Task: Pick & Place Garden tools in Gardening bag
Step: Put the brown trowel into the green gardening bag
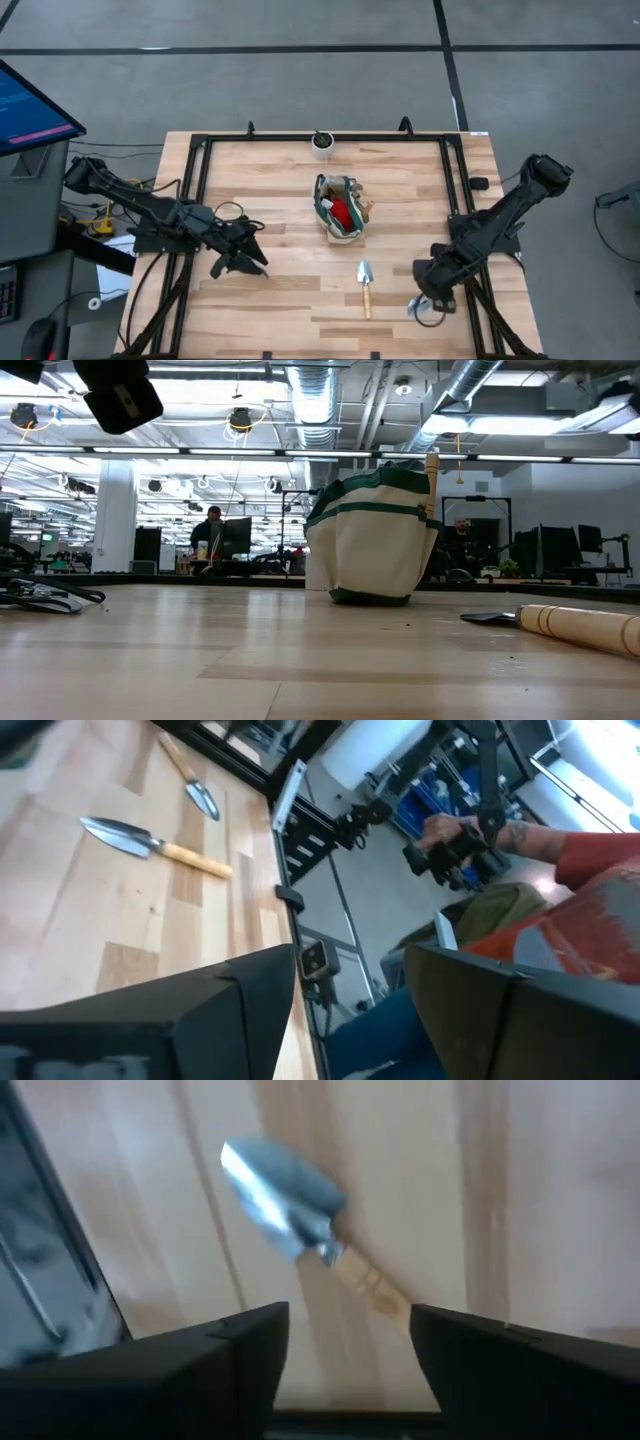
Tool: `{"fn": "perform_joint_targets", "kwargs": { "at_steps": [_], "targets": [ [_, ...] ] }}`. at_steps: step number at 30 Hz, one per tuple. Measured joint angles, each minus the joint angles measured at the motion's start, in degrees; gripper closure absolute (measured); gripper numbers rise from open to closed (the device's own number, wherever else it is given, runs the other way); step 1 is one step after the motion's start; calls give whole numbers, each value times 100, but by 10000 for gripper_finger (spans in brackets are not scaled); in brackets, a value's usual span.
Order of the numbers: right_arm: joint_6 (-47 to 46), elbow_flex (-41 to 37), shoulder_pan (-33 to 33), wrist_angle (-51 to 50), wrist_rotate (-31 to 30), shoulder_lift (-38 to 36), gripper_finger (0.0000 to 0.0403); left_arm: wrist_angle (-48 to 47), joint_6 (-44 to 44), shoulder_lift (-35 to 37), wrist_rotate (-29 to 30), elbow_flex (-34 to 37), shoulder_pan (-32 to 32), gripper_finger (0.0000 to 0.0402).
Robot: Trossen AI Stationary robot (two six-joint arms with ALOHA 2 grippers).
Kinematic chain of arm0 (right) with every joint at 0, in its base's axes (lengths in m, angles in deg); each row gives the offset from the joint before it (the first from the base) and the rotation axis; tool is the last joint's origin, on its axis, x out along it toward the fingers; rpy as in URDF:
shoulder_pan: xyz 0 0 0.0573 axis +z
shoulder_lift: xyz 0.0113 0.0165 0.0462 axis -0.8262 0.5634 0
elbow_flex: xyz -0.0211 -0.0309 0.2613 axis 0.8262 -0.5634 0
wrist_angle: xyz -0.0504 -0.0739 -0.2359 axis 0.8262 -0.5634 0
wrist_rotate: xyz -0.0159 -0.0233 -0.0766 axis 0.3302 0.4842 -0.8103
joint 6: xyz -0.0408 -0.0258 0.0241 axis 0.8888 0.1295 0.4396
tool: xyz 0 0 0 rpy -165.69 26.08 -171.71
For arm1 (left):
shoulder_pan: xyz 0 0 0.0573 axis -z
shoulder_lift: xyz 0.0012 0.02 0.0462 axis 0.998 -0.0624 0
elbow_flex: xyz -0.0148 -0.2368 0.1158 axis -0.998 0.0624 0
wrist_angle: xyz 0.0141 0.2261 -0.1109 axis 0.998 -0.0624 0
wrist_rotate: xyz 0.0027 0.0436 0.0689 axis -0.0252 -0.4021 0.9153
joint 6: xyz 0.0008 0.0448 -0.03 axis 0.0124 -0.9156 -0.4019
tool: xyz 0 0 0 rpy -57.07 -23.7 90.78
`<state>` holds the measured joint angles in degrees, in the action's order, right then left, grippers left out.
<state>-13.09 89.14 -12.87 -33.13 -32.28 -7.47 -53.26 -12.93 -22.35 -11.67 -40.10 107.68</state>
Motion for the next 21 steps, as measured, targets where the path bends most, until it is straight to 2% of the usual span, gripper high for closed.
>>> {"fn": "perform_joint_targets", "kwargs": {
  "at_steps": [7, 15, 18, 21],
  "targets": [
    [454, -274, 142, -19, -260, -2, 138, 30, 155, 0, 477, 0, 0, 222],
    [679, -491, 310, 222, -325, -2, 132, 90, 502, 0, 627, 0, 0, 225],
    [492, -690, 496, 516, -326, 0, 132, 118, 505, 0, 758, 0, 0, 225],
    [120, -824, 648, 388, -431, 66, 132, 129, 505, 0, 847, 0, 0, 225]
  ]
}}
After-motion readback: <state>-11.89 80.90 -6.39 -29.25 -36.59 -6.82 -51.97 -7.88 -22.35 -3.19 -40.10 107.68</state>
